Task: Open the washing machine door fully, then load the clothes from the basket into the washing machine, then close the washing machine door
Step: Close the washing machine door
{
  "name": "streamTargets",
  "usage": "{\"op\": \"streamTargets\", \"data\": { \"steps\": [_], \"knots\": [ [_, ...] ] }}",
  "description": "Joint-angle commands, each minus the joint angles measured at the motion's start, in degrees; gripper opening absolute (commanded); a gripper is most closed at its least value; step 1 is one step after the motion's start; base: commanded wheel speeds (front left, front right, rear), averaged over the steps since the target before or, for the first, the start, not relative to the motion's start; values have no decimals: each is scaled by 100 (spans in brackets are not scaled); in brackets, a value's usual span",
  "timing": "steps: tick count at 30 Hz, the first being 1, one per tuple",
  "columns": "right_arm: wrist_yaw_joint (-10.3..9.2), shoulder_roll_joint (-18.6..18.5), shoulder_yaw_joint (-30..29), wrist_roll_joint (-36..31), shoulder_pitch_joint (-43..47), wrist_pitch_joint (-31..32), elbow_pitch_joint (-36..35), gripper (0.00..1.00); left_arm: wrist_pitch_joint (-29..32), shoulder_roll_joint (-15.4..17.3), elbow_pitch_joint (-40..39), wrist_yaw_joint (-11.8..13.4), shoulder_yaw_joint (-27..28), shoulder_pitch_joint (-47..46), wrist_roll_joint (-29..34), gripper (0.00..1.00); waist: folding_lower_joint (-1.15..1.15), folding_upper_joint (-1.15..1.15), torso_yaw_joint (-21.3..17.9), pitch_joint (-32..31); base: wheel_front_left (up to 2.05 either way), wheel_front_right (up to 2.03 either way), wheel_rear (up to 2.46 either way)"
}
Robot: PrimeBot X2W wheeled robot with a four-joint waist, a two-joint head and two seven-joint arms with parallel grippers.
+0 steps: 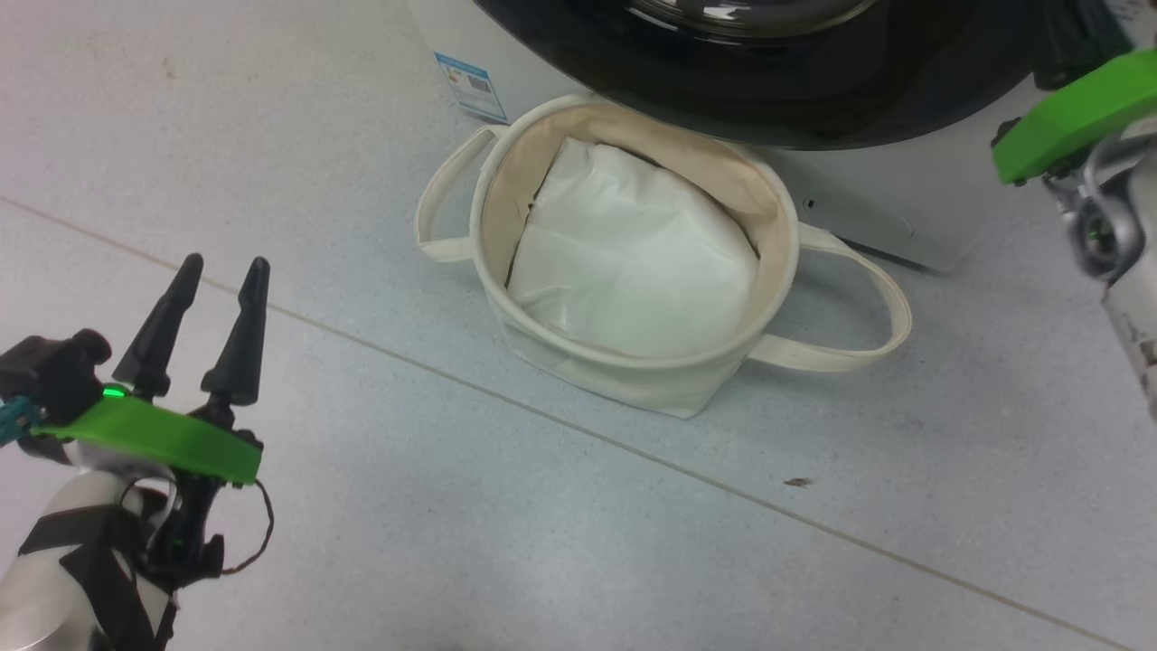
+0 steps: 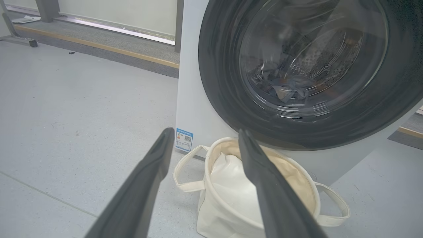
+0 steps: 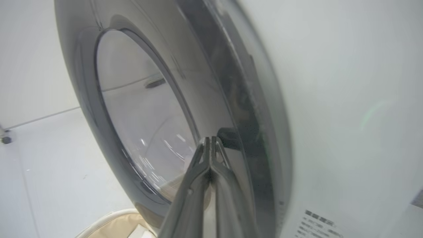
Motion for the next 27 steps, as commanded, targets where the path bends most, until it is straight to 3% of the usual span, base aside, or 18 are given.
{"op": "streamTargets", "data": {
  "steps": [1, 11, 12, 13, 14, 27],
  "knots": [
    [-1, -51, -60, -39, -203, -70, -81, 0, -69, 247, -164, -32, 287, -201, -51, 100, -1, 0, 24, 24, 0, 0, 0],
    [-1, 148, -93, -146, -216, -70, 106, 0, -69, 236, -126, -32, 338, -210, -57, 100, -1, 0, -82, -142, 0, 0, 0],
    [-1, 177, -108, -132, -141, -70, 90, 23, -69, 233, -115, -32, 341, -203, -59, 100, -1, 0, -113, -200, 0, 0, 0],
    [-1, 209, -111, -118, -50, -70, 74, 81, -69, 233, -101, -32, 336, -192, -59, 100, -1, 0, -149, -265, 0, 0, 0],
    [-1, 236, -95, -128, 44, -70, 52, 100, -69, 236, -83, -32, 330, -178, -61, 100, -1, 0, -190, -332, 0, 0, 0],
    [-1, 572, -172, -84, 1510, -70, -555, 100, -69, 343, 116, -32, 249, 76, -80, 100, -1, 0, -909, -1298, 0, 0, 0]
  ]
}}
